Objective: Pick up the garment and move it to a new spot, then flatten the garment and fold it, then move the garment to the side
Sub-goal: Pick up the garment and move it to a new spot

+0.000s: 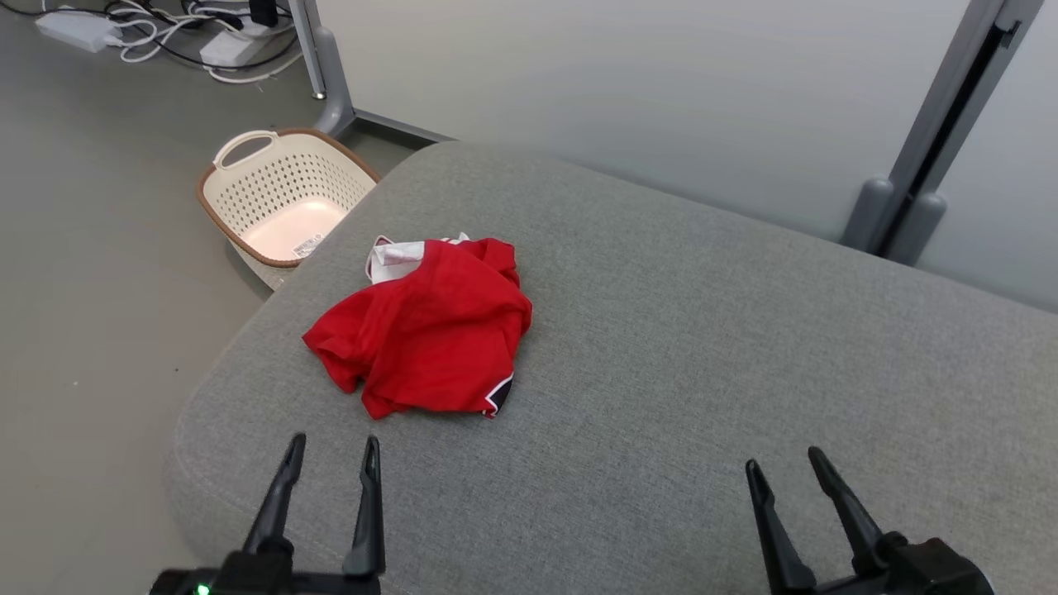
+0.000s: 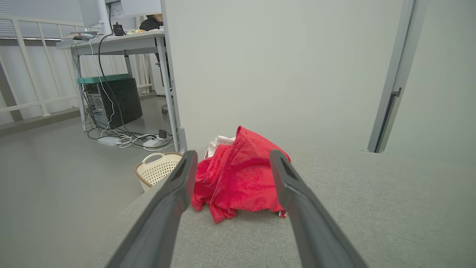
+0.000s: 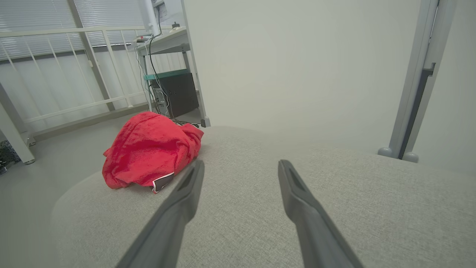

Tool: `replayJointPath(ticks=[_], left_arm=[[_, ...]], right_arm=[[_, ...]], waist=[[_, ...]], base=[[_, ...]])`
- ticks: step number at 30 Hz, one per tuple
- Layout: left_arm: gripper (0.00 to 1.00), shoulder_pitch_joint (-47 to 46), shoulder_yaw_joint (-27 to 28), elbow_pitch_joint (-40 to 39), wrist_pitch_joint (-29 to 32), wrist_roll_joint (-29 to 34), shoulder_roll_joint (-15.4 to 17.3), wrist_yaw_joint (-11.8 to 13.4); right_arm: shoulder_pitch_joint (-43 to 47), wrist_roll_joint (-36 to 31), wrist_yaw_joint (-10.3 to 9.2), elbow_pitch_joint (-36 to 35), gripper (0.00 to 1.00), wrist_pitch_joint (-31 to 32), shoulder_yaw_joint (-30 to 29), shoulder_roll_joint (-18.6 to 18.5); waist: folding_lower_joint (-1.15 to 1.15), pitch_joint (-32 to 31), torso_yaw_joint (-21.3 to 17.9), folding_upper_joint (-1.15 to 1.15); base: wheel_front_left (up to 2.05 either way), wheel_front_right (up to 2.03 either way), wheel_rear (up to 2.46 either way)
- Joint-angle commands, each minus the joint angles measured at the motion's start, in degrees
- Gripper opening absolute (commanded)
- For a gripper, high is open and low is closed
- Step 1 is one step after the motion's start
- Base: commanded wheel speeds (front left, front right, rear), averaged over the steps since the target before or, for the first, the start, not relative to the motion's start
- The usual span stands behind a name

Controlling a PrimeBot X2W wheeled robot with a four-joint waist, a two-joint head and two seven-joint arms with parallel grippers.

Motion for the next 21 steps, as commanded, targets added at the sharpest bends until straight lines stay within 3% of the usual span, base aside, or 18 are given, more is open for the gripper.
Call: replayJointPath(ticks=[1, 6, 11, 17, 21], left_arm=[[1.0, -1.8, 0.4, -0.1, 0.0, -0.2, 0.2, -0.1], [1.0, -10.8, 1.7, 0.1, 0.0, -0.8, 0.2, -0.5], [1.0, -21.1, 2.9, 5.6, 0.0, -1.2, 0.2, -0.9], [1.0, -34.0, 5.6, 22.7, 0.5, -5.3, 0.3, -2.6], [1.0, -41.5, 7.2, 34.4, 6.8, -8.3, 1.3, -3.8]], right_arm=[[-1.1, -0.4, -0.14, -0.4, 1.0, 0.0, -0.3, -0.8], [-3.5, -0.5, -0.14, -2.1, 1.0, 0.0, -1.6, -3.7], [-5.8, -0.2, -0.14, -3.6, 1.0, 0.0, -1.9, -7.5], [-8.2, 0.2, -0.14, -5.5, 1.0, 0.0, -2.4, -10.9], [-9.6, 0.7, -0.14, -6.6, 1.0, 0.0, -2.0, -12.2]], waist=[[0.0, 1.9, -1.3, 0.0], [0.0, 9.4, -3.6, 0.0], [0.0, 16.3, -5.3, 0.0], [0.0, 20.9, -7.4, 0.0], [0.0, 22.7, -8.8, 0.0]], base=[[0.0, 0.0, 0.0], [0.0, 0.0, 0.0], [0.0, 0.0, 0.0], [0.0, 0.0, 0.0], [0.0, 0.0, 0.0]])
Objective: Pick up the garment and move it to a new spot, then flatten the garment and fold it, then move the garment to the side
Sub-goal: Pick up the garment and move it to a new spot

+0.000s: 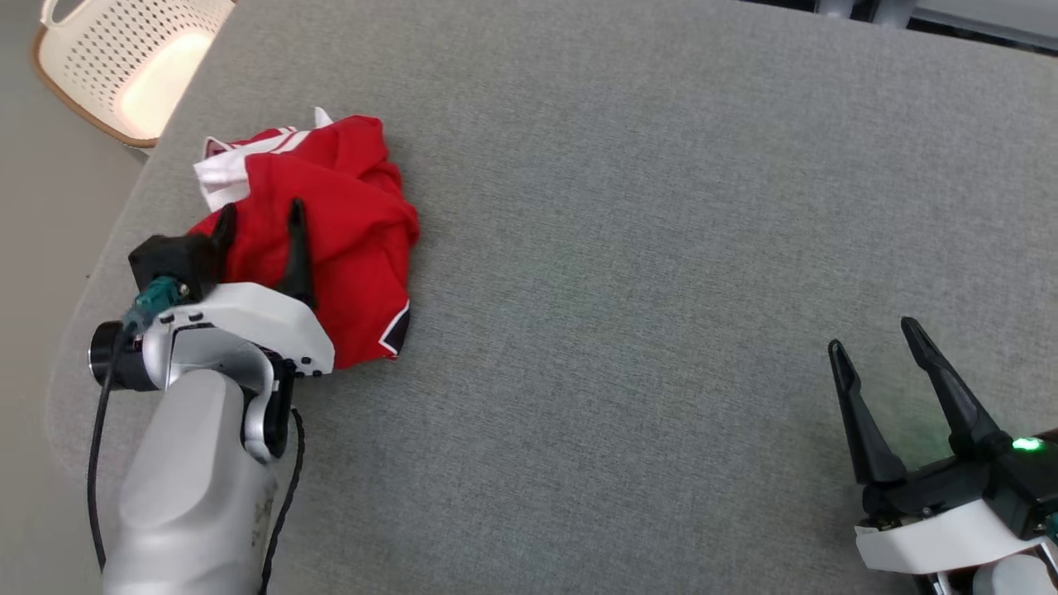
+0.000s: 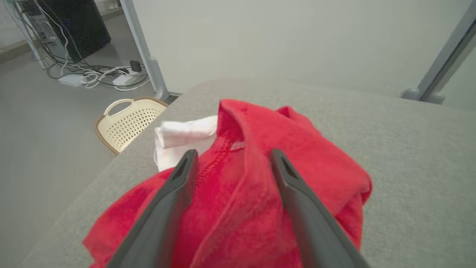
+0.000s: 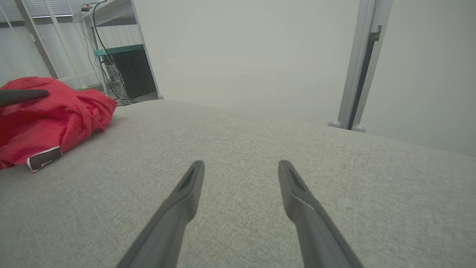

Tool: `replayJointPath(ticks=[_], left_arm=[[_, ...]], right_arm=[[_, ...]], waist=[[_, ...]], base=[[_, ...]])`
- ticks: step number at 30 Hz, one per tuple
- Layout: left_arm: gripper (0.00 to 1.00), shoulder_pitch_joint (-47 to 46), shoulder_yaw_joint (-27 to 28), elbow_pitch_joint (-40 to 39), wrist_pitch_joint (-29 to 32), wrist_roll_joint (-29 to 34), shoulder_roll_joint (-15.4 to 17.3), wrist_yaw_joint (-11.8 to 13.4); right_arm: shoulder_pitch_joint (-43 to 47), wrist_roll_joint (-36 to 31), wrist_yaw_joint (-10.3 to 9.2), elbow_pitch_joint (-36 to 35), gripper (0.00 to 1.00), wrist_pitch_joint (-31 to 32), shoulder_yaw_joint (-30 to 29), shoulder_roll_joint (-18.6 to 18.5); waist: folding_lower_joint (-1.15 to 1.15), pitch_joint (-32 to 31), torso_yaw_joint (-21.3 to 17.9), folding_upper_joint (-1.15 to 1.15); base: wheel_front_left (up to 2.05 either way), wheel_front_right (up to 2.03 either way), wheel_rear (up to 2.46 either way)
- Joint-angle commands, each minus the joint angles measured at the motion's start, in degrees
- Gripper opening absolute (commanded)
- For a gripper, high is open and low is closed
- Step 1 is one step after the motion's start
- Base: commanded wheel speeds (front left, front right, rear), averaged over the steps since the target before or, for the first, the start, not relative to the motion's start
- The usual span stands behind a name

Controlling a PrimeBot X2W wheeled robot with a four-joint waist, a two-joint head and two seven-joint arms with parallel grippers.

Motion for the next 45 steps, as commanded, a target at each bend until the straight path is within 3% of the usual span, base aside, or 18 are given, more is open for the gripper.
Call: replayJointPath(ticks=[1, 6, 12, 13, 14, 15, 21, 29, 39, 45], left_arm=[[1.0, -2.7, 0.8, 4.6, 3.7, -1.5, 0.9, -0.8], [1.0, -7.7, 1.8, 15.3, 11.9, -4.3, 2.0, -2.1], [1.0, -9.9, 2.2, 22.9, 12.8, -6.4, 1.6, -4.2], [0.17, -10.2, 2.2, 23.2, 11.5, -6.5, 1.6, -4.4], [0.17, -10.2, 2.2, 23.2, 11.5, -6.5, 1.6, -4.4], [0.0, -10.8, 2.5, 23.3, 7.9, -6.6, 2.0, -4.8], [0.0, -10.0, 5.2, 20.6, -2.2, -8.3, 3.5, -5.0], [0.0, -3.8, 5.2, 7.4, -4.6, -10.0, 2.1, -7.2], [0.0, 7.8, -2.1, -13.0, 6.0, -12.1, 0.0, -7.0], [0.0, 9.1, -10.2, -16.8, 11.7, -14.0, -0.5, -6.2]], right_arm=[[-1.2, 0.4, -0.14, -0.7, 1.0, 0.0, 0.3, -0.7], [-2.7, 0.6, -0.14, -1.7, 1.0, 0.0, 0.4, -1.7], [-3.9, 0.8, -0.14, -2.1, 1.0, 0.0, 0.6, -1.5], [-4.0, 0.8, -0.14, -2.1, 1.0, 0.0, 0.7, -1.3], [-4.0, 0.8, -0.14, -2.1, 1.0, 0.0, 0.7, -1.3], [-4.3, 0.8, -0.14, -2.1, 1.0, 0.0, 0.8, -0.8], [-4.7, 0.7, -0.14, -1.6, 1.0, 0.0, 0.6, 1.1], [-3.6, 0.9, -0.14, 0.2, 1.0, 0.0, -0.6, 4.7], [-4.6, 0.6, -0.14, -0.2, 1.0, 0.0, -3.1, 8.6], [-3.6, 0.3, -0.13, -0.4, 1.0, 0.0, -5.7, 9.7]], waist=[[0.0, 2.2, -2.1, 0.0], [0.0, 4.2, -3.7, 0.0], [0.0, 5.6, -5.1, 0.0], [0.0, 5.6, -5.3, 0.0], [0.0, 5.6, -5.3, 0.0], [0.0, 5.4, -5.9, 0.0], [0.0, 3.6, -7.5, 0.0], [0.0, -3.4, -10.1, 0.0], [0.0, -10.4, -19.5, 0.0], [0.0, -11.1, -25.7, 0.0]], base=[[0.0, 0.0, 0.0], [0.0, 0.0, 0.0], [0.0, 0.0, 0.0], [0.0, 0.0, 0.0], [0.0, 0.0, 0.0], [0.0, 0.0, 0.0], [0.0, 0.0, 0.0], [0.0, 0.0, 0.0], [0.0, 0.0, 0.0], [0.0, 0.0, 0.0]])
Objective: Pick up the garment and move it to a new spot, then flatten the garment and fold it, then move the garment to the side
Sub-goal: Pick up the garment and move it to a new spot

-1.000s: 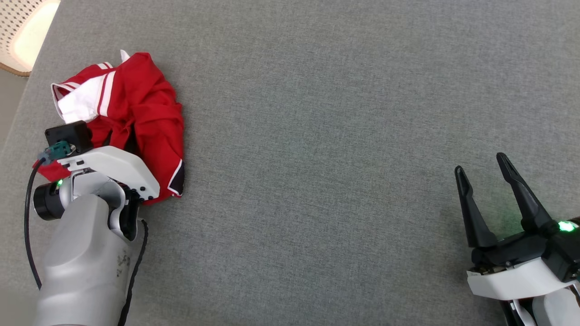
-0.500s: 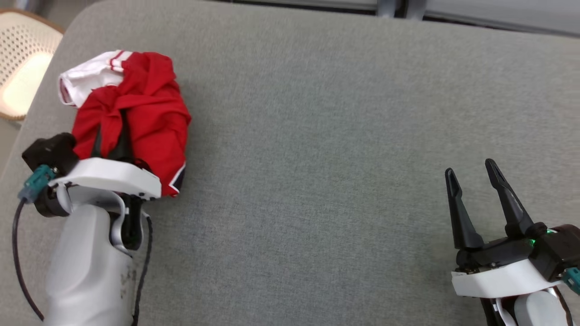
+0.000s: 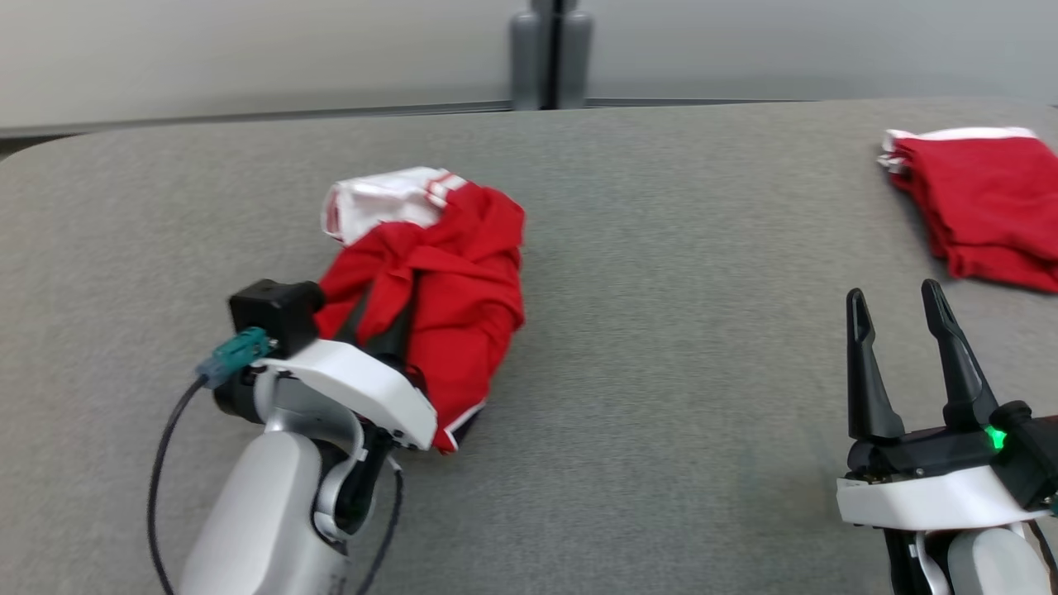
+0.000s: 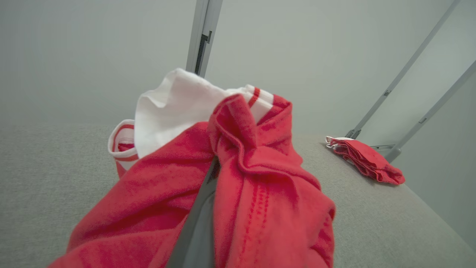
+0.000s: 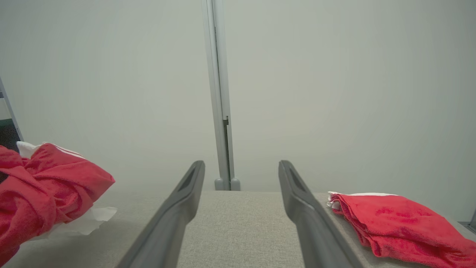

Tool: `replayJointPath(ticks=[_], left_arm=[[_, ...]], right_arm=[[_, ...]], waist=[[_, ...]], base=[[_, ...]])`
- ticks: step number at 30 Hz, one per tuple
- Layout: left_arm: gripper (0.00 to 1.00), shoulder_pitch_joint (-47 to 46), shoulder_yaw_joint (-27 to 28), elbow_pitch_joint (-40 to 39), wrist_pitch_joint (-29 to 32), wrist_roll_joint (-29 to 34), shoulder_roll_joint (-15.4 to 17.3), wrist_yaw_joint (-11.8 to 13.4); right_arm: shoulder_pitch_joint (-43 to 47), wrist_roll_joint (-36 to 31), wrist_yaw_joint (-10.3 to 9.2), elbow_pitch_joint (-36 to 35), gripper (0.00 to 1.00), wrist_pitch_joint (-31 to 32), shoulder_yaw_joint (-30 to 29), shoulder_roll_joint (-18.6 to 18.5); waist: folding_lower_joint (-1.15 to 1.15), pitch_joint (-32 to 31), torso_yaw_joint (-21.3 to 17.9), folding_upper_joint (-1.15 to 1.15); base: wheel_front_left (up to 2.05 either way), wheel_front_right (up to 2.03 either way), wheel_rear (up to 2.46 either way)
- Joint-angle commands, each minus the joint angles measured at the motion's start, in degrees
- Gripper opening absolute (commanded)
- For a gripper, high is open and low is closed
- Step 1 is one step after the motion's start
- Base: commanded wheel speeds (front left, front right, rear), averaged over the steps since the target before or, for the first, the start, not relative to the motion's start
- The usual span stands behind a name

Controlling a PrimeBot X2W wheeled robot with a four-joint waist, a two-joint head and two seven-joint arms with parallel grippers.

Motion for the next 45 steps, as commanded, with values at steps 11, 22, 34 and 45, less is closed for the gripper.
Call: replayJointPath(ticks=[11, 22, 34, 45], left_arm=[[0.0, -5.3, -19.0, 7.2, -1.3, -7.8, 0.2, 5.3], [1.0, -8.5, -30.2, 6.8, -8.2, -15.6, 0.1, 7.4], [1.0, -2.1, -22.5, 2.2, -17.1, -5.6, 6.5, 16.8], [1.0, 20.9, -6.6, -10.6, -17.1, 9.0, 4.7, 17.1]], right_arm=[[-0.7, 0.2, -0.12, 0.4, 1.0, 0.0, 0.0, 1.8], [0.1, -0.1, -0.12, 1.3, 1.0, 0.0, 0.8, 2.4], [2.6, -0.4, -0.12, 2.0, 1.0, 0.0, 3.2, 1.4], [9.1, -0.9, -0.12, 2.2, 1.0, 0.0, 2.9, 1.1]], waist=[[0.0, 0.4, -12.5, 0.0], [0.0, -0.1, -13.6, 0.0], [0.0, -2.7, -7.7, 0.0], [0.0, -8.9, -1.5, 0.0]], base=[[0.0, 0.0, 0.0], [0.0, 0.0, 0.0], [0.0, 0.0, 0.0], [0.0, 0.0, 0.0]])
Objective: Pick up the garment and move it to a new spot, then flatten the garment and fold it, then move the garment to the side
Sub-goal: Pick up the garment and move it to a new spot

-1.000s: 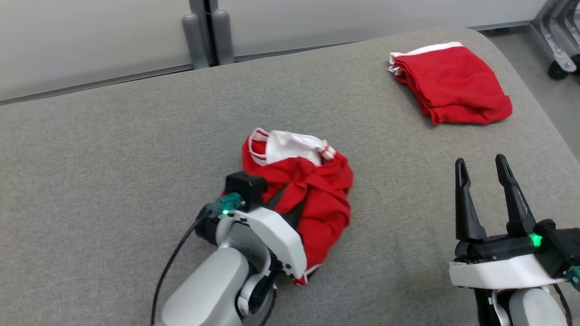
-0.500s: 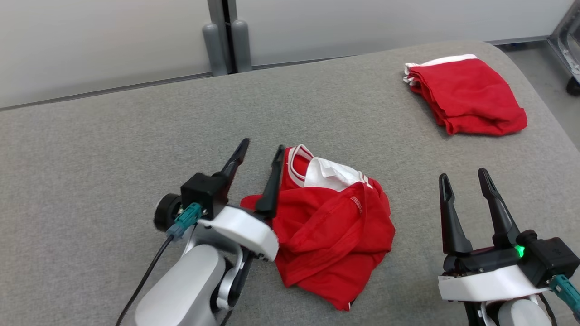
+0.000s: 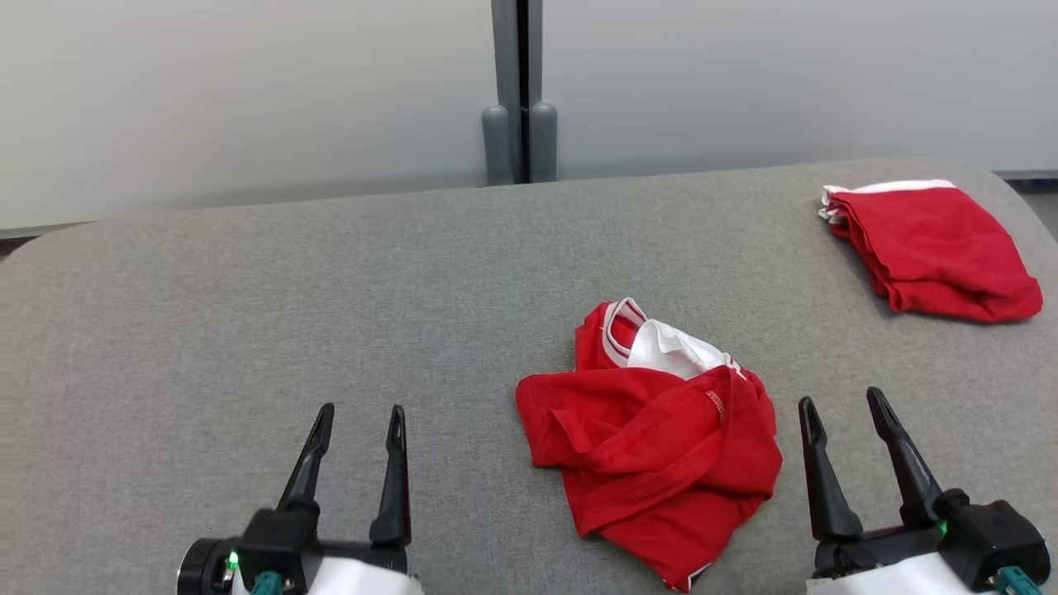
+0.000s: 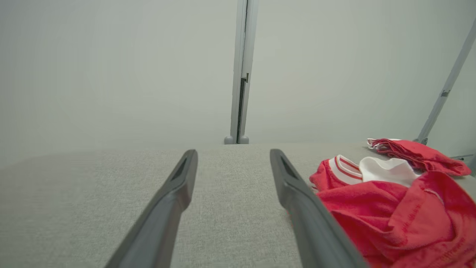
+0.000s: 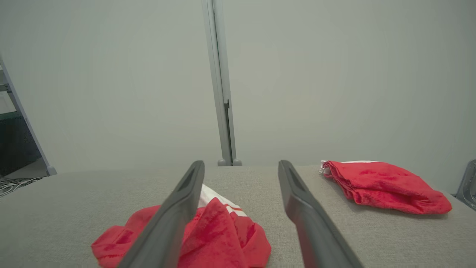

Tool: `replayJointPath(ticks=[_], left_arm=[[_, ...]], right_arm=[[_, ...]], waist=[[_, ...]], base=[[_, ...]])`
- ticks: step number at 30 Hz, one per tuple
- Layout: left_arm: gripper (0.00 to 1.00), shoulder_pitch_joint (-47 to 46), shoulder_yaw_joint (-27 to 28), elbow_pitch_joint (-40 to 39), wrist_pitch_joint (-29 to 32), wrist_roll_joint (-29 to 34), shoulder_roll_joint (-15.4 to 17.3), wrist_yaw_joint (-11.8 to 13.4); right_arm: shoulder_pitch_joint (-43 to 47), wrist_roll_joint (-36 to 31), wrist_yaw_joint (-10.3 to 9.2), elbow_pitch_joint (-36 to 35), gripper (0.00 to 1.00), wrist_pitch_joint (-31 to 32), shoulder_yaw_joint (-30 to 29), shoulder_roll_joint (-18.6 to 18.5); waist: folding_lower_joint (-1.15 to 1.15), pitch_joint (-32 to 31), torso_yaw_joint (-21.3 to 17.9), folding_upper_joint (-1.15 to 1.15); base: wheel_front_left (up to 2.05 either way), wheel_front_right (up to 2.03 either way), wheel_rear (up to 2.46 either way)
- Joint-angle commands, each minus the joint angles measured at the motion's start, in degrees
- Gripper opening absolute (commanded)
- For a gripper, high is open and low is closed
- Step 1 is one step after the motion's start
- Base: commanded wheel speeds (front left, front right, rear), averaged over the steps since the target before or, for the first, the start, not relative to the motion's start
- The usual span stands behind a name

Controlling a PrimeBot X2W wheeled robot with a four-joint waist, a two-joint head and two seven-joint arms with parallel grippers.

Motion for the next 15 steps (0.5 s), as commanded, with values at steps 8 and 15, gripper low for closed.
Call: replayJointPath(ticks=[8, 15], left_arm=[[1.0, 10.9, 6.9, -3.3, -0.3, 8.8, -3.4, -4.2], [1.0, 12.2, 8.8, -3.8, -0.3, 9.9, -4.3, -6.1]], right_arm=[[4.0, -0.8, -0.12, 1.1, 1.0, 0.0, -0.2, 0.5], [4.5, -0.9, -0.12, 1.5, 1.0, 0.0, -0.2, 0.5]], waist=[[0.0, -4.4, 4.2, 0.0], [0.0, -5.2, 5.1, 0.0]], base=[[0.0, 0.0, 0.0], [0.0, 0.0, 0.0]])
